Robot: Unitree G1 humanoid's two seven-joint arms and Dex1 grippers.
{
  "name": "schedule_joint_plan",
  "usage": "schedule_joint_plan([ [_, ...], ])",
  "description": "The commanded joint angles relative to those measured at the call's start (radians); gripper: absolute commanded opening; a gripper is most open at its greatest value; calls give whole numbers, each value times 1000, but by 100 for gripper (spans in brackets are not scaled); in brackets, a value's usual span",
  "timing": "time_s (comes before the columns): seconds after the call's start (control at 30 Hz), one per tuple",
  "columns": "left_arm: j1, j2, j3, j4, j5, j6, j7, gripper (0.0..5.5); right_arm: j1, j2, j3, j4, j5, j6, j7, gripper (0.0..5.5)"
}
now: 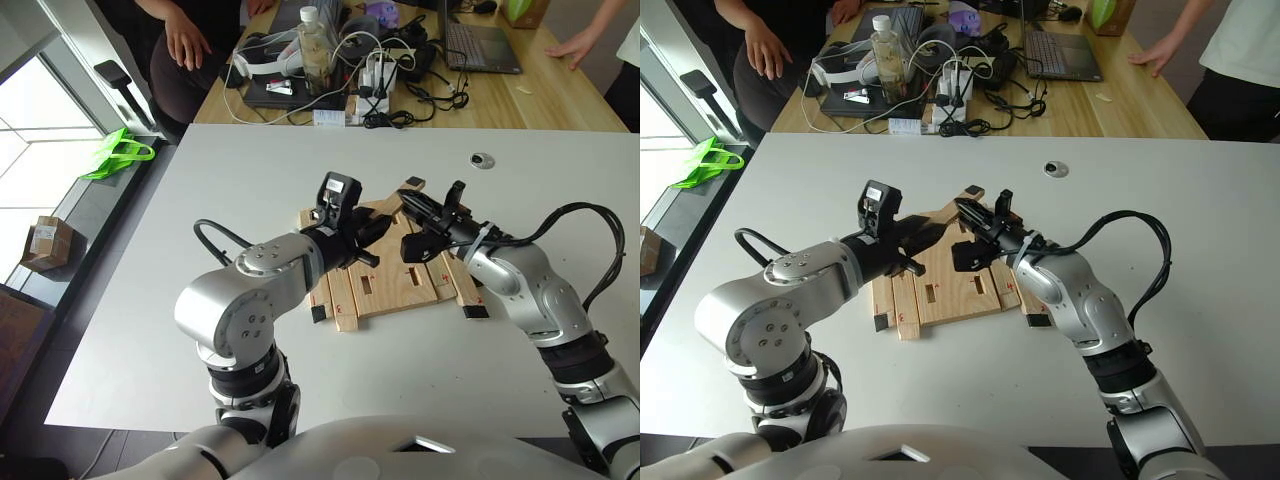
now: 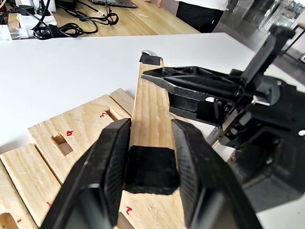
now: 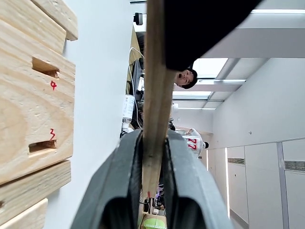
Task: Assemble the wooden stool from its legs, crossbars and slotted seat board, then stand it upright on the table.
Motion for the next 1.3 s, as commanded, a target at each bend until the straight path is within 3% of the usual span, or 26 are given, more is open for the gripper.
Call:
schedule_joint_plan([
  [0.03, -65, 13, 38, -38, -5, -78, -9, 168, 40, -13, 44, 36, -6, -12, 9, 41],
  [0.13, -63, 74, -10, -44, -2, -100, -18, 207, 38, -11, 41, 36, -2, -17, -21, 41],
  [0.23, -79, 97, 2, -36, 13, -150, -7, 207, 50, 6, 2, 40, 51, -1, -50, 41],
  [0.3, -125, 60, 133, -8, 58, -252, 72, 207, 90, 101, -139, 53, 272, 90, -79, 41],
  [0.33, -138, 56, 191, 4, 82, -304, 108, 207, 114, 205, -250, 41, 471, 209, -75, 41],
  [0.43, -131, 49, 257, 8, 110, -415, 162, 207, 159, 410, -490, -9, 951, 525, -51, 41],
  [0.6, -19, 15, 202, 15, 158, -571, 211, 207, 186, 562, -664, -36, 1376, 860, -132, 41],
  [0.77, 364, 61, 73, 10, 320, -896, 214, 207, 232, 569, -800, -119, 1625, 1007, -236, 41],
  [0.87, 536, 44, 49, 59, 362, -1078, 213, 207, 254, 524, -819, -145, 1673, 1031, -247, 41],
  [1.0, 648, 61, -24, 148, 462, -1258, 233, 207, 289, 463, -738, -140, 1624, 990, -185, 41],
  [1.3, 682, 40, -72, 262, 507, -1377, 245, 207, 222, 469, -566, 84, 1423, 710, -113, 41],
])
